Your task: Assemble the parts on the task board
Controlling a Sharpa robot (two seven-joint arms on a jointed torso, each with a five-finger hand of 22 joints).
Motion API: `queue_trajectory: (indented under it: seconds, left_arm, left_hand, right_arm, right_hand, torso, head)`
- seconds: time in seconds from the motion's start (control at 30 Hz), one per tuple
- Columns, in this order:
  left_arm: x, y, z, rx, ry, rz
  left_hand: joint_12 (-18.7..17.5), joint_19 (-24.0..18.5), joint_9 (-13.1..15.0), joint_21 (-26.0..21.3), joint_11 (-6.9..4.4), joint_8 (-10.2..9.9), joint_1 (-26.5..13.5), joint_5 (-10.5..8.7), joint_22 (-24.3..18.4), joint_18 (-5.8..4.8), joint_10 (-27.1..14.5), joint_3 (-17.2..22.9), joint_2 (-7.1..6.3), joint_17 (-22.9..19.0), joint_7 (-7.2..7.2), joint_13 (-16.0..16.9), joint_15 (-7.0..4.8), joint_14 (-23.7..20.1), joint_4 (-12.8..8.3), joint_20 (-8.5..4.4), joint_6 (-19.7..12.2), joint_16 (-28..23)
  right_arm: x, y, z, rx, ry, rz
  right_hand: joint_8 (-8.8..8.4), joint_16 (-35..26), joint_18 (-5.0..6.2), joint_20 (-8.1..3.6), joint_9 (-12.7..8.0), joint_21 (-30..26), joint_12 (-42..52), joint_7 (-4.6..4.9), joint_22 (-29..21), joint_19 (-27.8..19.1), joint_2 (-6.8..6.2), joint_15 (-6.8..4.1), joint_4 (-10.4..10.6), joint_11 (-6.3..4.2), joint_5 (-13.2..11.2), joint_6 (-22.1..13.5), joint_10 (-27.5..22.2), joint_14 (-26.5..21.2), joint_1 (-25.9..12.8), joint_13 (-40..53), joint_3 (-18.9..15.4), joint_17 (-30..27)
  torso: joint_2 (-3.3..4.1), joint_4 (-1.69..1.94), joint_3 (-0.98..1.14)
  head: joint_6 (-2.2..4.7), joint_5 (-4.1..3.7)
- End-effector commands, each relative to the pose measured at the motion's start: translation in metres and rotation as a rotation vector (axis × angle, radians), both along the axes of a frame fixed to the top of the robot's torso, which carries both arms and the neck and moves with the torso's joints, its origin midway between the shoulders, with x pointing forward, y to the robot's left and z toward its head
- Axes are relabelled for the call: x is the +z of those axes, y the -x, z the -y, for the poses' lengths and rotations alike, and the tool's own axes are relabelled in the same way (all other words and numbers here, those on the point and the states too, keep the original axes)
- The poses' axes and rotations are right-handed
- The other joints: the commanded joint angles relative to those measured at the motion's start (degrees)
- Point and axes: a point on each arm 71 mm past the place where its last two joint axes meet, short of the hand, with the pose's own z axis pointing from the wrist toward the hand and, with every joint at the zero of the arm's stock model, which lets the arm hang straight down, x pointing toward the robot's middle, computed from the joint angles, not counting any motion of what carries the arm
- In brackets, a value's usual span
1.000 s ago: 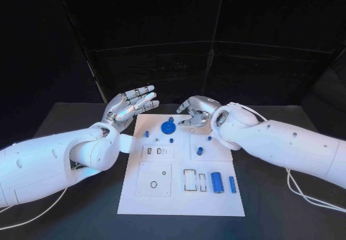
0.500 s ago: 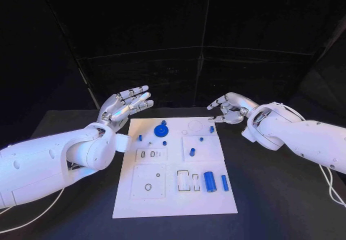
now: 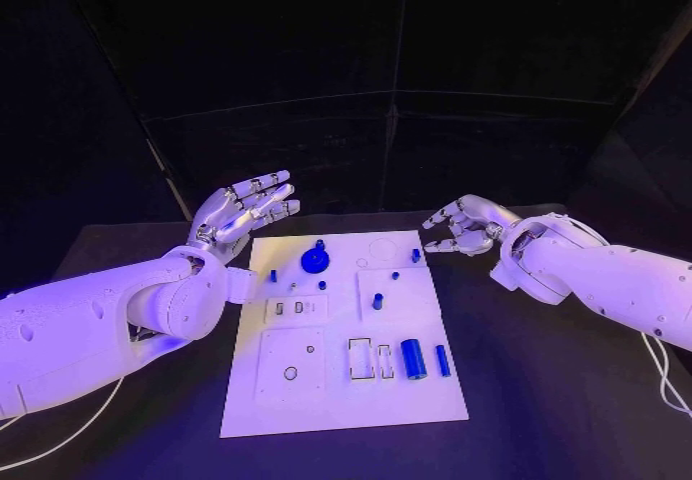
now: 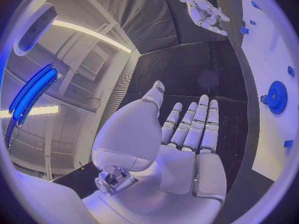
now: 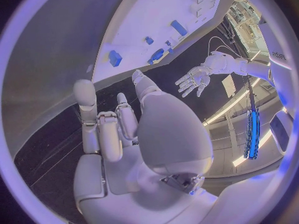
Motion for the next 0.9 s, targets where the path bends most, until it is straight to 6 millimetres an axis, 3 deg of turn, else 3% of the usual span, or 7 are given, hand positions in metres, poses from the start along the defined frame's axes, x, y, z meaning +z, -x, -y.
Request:
queue_trajectory:
  seconds: [0.03,0.37,0.9]
  left_arm:
    - [0.001,0.0,0.001,-0.016,0.005,0.015]
    - [0.0,0.0,0.001,-0.015,0.004,0.014]
    - [-0.001,-0.001,0.002,-0.015,0.004,0.013]
  left_hand:
    - [-0.3,0.4,0.0,-0.2,0.12,-0.3,0.2,0.22,0.0,0.79,0.1,0.0,0.24,-0.1,6.11,0.0,0.07,0.1,-0.4,-0.14,0.2,-0.2]
    - [-0.3,0.4,0.0,-0.2,0.11,-0.3,0.2,0.22,0.0,0.8,0.1,0.0,0.26,-0.1,6.1,0.0,0.06,0.1,-0.4,-0.15,0.1,-0.2]
    - [-0.3,0.4,0.0,-0.2,0.11,-0.3,0.2,0.22,0.0,0.8,0.1,0.0,0.26,-0.1,6.1,0.0,0.06,0.1,-0.4,-0.15,0.1,-0.2]
  right_arm:
    - [-0.009,0.001,-0.003,0.016,-0.005,-0.035]
    - [-0.03,-0.002,-0.008,-0.016,0.004,-0.057]
    - [-0.033,-0.008,-0.013,-0.053,0.003,-0.036]
  right_hand:
    - [-0.07,-0.2,0.04,-0.09,-0.1,-0.2,-0.1,-0.03,0.0,-0.3,0.06,-0.03,-0.4,-0.24,0.3,-0.1,-0.1,4.1,0.5,0.1,0.0,6.8]
    - [-0.06,-0.1,0.01,-0.11,-0.1,-0.1,0.0,-0.03,0.1,-0.2,0.56,-0.05,-0.9,-0.25,0.4,-0.1,0.0,4.1,1.1,0.2,0.2,7.1]
    - [0.01,-0.1,-0.03,-0.13,-0.1,0.0,0.3,-0.02,0.3,0.0,1.22,-0.05,-0.9,-0.25,0.3,0.0,0.3,4.2,1.2,0.5,0.3,7.3]
  torso:
    - [0.1,0.05,0.01]
    - [0.02,0.09,0.03]
    - [0.06,0.03,0.12]
  head:
    - [-0.1,-0.52]
    - [-0.6,-0.23]
    - [-0.84,-0.2]
